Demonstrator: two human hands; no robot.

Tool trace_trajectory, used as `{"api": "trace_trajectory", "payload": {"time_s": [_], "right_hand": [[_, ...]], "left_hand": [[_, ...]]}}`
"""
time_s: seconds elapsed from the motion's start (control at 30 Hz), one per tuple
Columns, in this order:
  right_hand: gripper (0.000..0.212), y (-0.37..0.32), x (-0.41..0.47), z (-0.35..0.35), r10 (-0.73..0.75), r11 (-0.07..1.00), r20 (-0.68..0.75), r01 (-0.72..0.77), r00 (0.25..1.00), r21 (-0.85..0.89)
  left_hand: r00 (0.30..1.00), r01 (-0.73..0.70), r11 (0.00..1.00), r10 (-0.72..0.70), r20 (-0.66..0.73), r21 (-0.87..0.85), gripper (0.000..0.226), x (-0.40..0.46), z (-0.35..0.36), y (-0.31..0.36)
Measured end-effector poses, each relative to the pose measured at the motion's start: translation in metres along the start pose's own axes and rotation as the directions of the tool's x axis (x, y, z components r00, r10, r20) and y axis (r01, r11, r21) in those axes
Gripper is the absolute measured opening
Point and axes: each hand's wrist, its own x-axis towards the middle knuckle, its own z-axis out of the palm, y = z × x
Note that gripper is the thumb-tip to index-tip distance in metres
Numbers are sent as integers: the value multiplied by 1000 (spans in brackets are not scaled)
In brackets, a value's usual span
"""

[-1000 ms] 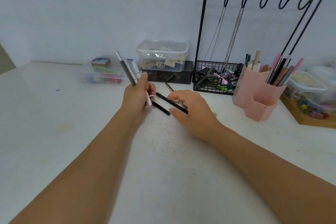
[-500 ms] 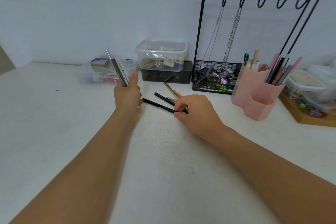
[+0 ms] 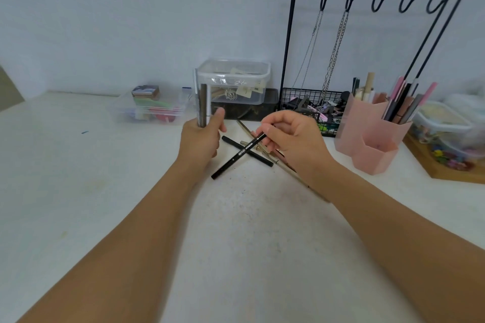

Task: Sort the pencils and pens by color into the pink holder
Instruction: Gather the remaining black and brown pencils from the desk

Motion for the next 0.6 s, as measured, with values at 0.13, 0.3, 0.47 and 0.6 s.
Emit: {"api": "trace_trajectory", "payload": {"time_s": [0.13,0.3,0.47,0.6], "right_hand": [[18,-1,4,-3,23,981,-29,-17,999,191],[24,-5,4,-4,24,949,-27,-14,999,314],[24,-3,2,-1,33,939,-1,-31,999,344],[25,14,-3,3,-103,945,-4,97,995,-311]], "left_hand": [[967,-50,994,25,255,94,50,-17,5,6],[857,-107,984,18,516,144,28,-27,9,7],[880,-32,996,-10,475,81,43,-20,11,-1],[908,142,985,-90,410,-98,44,-13,9,-1]]}}
